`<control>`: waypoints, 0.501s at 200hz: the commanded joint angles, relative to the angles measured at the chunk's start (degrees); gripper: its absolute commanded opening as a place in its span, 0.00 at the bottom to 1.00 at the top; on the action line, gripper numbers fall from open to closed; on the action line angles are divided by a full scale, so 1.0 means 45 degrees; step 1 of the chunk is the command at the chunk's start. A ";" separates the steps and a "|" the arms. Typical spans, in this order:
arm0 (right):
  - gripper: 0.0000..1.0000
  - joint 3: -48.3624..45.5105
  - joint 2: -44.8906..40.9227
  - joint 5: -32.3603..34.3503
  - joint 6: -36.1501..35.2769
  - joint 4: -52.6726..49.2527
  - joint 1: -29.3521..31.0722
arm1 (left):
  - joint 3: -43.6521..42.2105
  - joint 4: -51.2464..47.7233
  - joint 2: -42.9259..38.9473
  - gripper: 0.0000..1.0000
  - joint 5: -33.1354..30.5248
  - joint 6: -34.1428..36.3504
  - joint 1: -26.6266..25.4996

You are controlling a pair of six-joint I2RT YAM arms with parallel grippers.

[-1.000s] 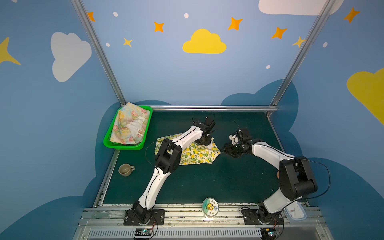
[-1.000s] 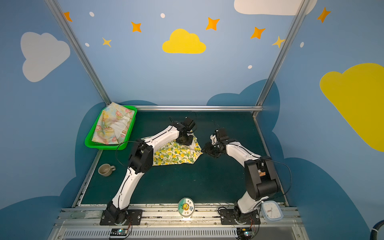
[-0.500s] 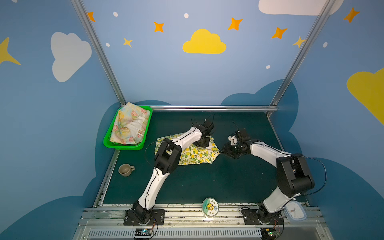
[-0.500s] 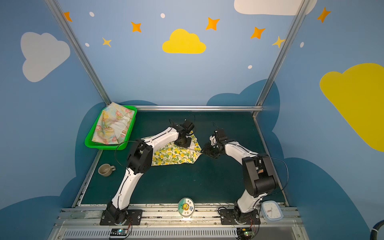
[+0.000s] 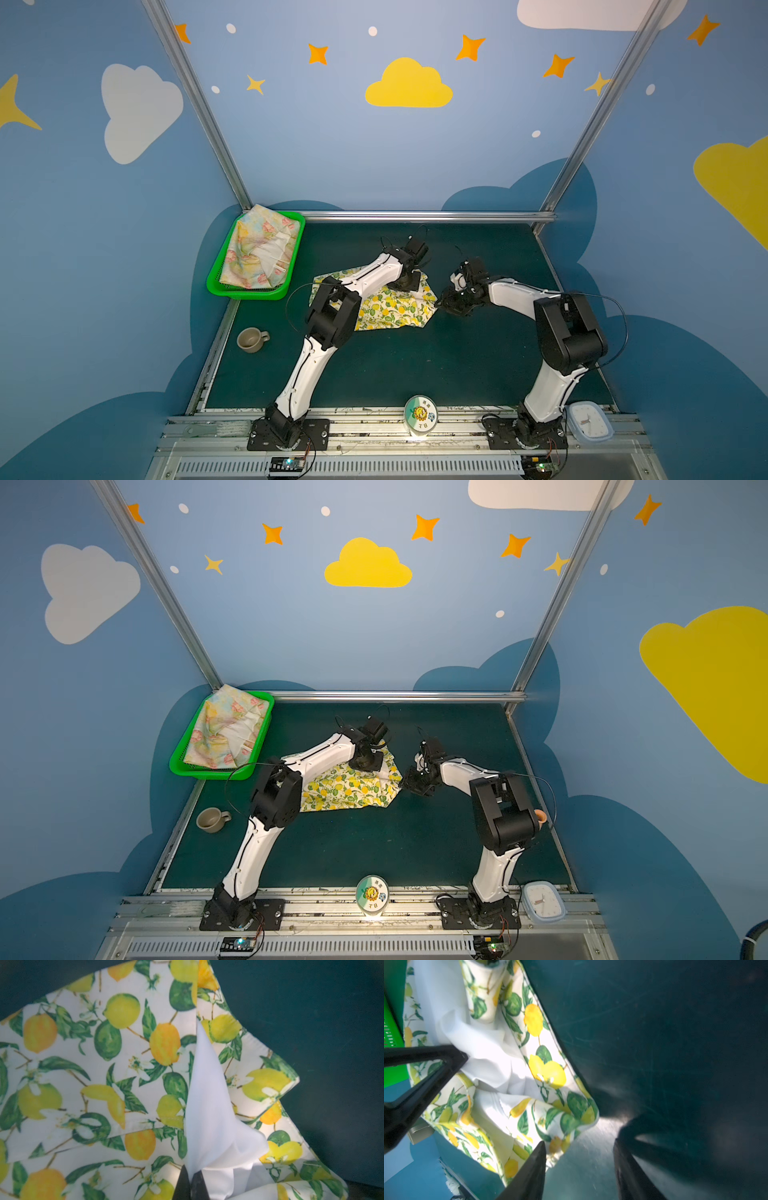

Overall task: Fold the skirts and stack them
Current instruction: 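Lift the skirt by its waistband with both grippers, raising it high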

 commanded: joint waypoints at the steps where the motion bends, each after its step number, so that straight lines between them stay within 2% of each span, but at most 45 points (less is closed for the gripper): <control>1: 0.43 0.0620 0.0468 0.0217 -0.0082 0.0196 0.0065 | -0.0118 0.0226 -0.0977 0.04 0.0121 -0.0139 0.0105; 9: 0.35 0.0840 0.0605 0.0256 -0.0121 0.0183 0.0047 | -0.0189 0.0325 -0.1129 0.04 0.0139 -0.0208 0.0196; 28: 0.00 0.1396 0.0857 0.0198 -0.0222 -0.0010 -0.0046 | -0.0425 0.0613 -0.1574 0.04 0.0486 -0.0464 0.0414; 60: 0.00 0.2019 0.0277 0.0176 -0.0579 -0.0501 -0.0259 | -0.0681 0.0896 -0.2362 0.04 0.1018 -0.0784 0.0984; 100: 0.00 0.3454 -0.1326 0.0478 -0.1175 -0.2311 -0.0927 | -0.0192 0.0504 -0.3597 0.04 0.0804 -0.0585 0.1816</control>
